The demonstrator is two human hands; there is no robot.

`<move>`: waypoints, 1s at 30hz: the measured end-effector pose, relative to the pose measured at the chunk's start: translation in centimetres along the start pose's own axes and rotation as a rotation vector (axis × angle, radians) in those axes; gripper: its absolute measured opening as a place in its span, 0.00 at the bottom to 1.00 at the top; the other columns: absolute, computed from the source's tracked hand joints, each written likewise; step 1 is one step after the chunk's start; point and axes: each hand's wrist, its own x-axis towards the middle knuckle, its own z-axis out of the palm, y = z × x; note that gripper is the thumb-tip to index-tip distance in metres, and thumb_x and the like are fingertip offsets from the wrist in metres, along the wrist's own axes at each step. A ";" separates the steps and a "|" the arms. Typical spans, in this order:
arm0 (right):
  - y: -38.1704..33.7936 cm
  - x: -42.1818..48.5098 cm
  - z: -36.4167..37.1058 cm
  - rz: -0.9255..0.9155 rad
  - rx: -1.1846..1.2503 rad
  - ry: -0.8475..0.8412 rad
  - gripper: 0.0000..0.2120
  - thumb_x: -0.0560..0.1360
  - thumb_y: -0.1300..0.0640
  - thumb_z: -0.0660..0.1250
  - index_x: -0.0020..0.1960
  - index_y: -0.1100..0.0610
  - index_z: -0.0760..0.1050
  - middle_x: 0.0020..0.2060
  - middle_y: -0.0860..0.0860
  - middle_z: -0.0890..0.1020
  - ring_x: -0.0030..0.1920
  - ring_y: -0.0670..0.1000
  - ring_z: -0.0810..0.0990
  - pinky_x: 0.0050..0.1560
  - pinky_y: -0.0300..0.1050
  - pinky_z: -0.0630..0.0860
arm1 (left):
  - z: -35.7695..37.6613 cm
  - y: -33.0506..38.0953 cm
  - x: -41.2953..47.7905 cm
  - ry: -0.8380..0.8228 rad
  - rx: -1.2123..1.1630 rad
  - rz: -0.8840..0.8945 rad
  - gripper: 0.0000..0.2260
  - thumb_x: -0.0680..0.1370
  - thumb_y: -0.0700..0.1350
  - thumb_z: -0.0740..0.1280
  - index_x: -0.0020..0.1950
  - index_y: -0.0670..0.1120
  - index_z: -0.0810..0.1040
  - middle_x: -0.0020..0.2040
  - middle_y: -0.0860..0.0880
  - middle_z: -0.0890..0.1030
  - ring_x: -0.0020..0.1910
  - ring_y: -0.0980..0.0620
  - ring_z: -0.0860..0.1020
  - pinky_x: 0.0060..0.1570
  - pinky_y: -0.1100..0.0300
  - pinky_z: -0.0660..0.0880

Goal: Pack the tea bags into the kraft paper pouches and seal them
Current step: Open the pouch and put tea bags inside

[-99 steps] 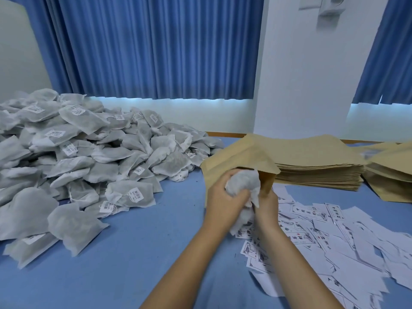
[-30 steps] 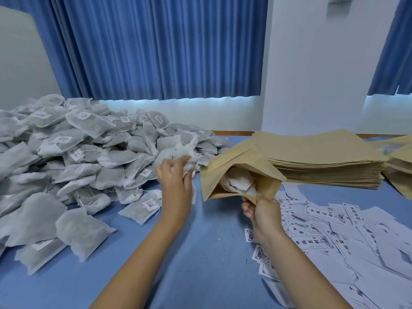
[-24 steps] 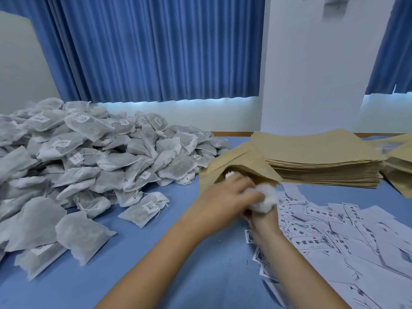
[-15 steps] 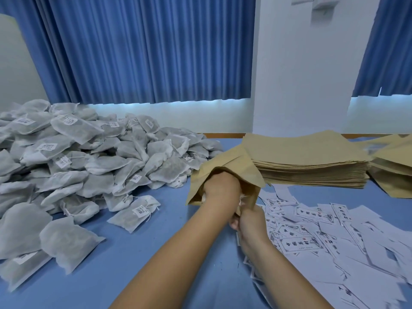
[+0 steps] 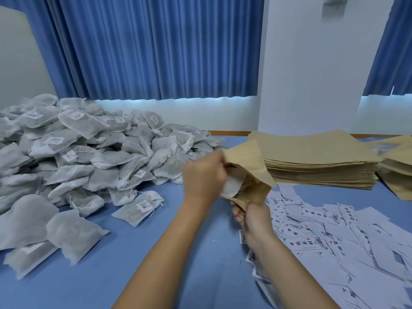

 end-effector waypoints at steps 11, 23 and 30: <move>-0.7 -0.9 -0.1 0.061 0.031 -0.014 0.14 0.81 0.67 0.52 0.42 0.62 0.73 0.32 0.57 0.79 0.24 0.48 0.71 0.22 0.35 0.67 | -0.2 -10.3 -5.7 -0.435 0.400 -0.751 0.22 0.78 0.36 0.59 0.71 0.48 0.64 0.64 0.43 0.70 0.64 0.42 0.68 0.46 0.51 0.73; 0.1 -0.3 -0.2 0.011 -0.031 -0.009 0.15 0.80 0.68 0.50 0.41 0.57 0.70 0.30 0.54 0.75 0.23 0.48 0.70 0.20 0.36 0.64 | 2.7 1.9 -2.3 -0.862 0.238 0.057 0.20 0.75 0.37 0.65 0.68 0.45 0.70 0.60 0.44 0.75 0.60 0.42 0.74 0.54 0.52 0.74; 0.1 -1.3 0.0 -0.159 -0.342 -0.256 0.17 0.78 0.70 0.50 0.40 0.59 0.74 0.20 0.52 0.76 0.17 0.46 0.68 0.18 0.34 0.61 | 4.8 0.2 0.7 -1.061 0.066 -0.395 0.18 0.84 0.42 0.54 0.72 0.37 0.62 0.72 0.38 0.65 0.70 0.43 0.65 0.69 0.57 0.58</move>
